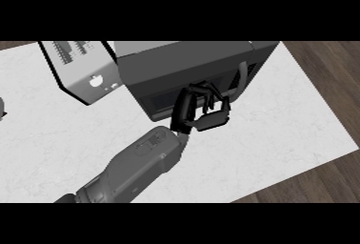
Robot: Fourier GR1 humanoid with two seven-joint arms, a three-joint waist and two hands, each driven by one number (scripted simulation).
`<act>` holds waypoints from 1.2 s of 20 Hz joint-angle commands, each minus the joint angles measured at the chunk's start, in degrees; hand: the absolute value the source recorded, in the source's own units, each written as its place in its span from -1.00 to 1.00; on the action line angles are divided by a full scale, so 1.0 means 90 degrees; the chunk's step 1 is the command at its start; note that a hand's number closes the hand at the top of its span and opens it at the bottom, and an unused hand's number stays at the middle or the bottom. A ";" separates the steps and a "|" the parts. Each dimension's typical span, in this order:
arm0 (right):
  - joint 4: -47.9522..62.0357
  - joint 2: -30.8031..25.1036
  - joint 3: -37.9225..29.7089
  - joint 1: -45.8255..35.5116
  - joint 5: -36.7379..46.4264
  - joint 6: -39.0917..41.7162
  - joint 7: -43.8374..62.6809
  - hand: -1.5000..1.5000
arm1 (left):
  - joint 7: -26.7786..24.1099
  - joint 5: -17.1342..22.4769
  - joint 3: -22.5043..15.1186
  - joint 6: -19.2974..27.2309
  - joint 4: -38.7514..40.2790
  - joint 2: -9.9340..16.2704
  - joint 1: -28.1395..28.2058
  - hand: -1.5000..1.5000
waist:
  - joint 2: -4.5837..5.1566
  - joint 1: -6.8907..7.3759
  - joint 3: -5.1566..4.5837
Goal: Pick up the milk, place it into the microwave and close the microwave
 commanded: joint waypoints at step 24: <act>0.1012 -0.0721 -0.0416 -0.0626 -0.0206 0.0369 -0.0028 -1.00 | -0.0534 0.0739 -0.0013 -0.0061 0.0608 0.0004 -0.0739 1.00 | 0.0157 0.0060 0.0026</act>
